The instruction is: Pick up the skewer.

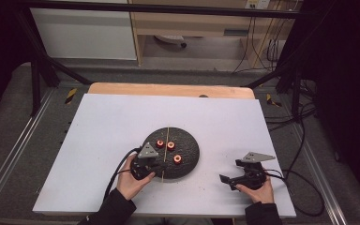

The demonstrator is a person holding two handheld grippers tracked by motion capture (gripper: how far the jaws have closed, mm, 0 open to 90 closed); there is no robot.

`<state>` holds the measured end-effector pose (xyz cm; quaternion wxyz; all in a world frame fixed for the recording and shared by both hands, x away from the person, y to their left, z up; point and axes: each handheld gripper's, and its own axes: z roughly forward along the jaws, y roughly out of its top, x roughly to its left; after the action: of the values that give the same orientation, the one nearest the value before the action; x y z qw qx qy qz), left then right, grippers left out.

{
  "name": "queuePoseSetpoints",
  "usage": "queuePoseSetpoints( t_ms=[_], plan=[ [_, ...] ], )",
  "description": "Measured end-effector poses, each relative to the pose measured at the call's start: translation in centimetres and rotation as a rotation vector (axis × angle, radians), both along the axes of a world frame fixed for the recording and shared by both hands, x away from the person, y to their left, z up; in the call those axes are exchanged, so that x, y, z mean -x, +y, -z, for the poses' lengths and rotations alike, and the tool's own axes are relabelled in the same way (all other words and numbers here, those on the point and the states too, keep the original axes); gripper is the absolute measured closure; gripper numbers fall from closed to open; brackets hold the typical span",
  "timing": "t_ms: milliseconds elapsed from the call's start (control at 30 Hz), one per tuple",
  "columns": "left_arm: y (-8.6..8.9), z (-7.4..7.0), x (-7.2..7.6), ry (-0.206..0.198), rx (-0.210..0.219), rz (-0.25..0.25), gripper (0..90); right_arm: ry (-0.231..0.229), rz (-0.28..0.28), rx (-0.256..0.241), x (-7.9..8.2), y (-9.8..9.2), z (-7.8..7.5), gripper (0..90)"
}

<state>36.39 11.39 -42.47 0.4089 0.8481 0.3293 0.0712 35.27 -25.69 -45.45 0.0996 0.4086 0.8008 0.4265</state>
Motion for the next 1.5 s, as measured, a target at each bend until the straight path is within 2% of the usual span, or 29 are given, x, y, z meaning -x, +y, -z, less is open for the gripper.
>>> queuePoseSetpoints(
  t_ms=[200,400,933,1067,1133,1200,1233,1267,1367,1400,1500],
  plan=[
    [-0.3,0.4,0.0,0.006,-0.026,0.009,89.7,-0.002,0.001,-0.001,0.0,0.0,0.0,1.6],
    [0.3,0.6,-0.1,0.010,-0.061,0.013,89.7,-0.001,0.000,-0.004,0.0,0.0,0.0,1.6],
    [2.7,0.2,-0.3,-0.023,-0.117,-0.056,89.7,-0.002,0.002,-0.006,0.0,0.0,0.0,1.6],
    [3.1,0.2,-0.4,-0.023,-0.114,-0.070,89.1,-0.004,0.006,-0.009,0.0,0.0,0.0,1.6],
    [3.2,-0.3,-0.4,-0.024,-0.104,-0.075,86.5,-0.003,0.007,-0.010,0.0,0.0,-0.1,1.5],
    [3.3,-0.9,-0.4,-0.036,-0.116,-0.080,82.5,-0.004,0.008,-0.010,0.0,0.0,-0.1,1.6],
    [3.2,-1.3,-0.5,-0.043,-0.121,-0.085,76.6,-0.002,0.008,-0.010,0.0,0.0,-0.1,1.5],
    [3.2,-1.6,-0.6,-0.045,-0.123,-0.091,76.6,-0.002,0.008,-0.010,0.0,0.0,-0.1,1.5],
    [2.9,-2.1,-1.2,-0.043,-0.153,-0.102,59.4,-0.003,0.006,-0.009,0.0,0.0,-0.1,1.5],
    [2.8,-2.0,-1.5,-0.036,-0.167,-0.108,59.4,-0.003,0.006,-0.009,0.0,0.0,-0.1,1.5],
    [2.3,-1.8,-2.2,-0.014,-0.212,-0.118,51.5,-0.004,0.007,-0.012,0.0,0.0,-0.1,1.5]
  ],
)
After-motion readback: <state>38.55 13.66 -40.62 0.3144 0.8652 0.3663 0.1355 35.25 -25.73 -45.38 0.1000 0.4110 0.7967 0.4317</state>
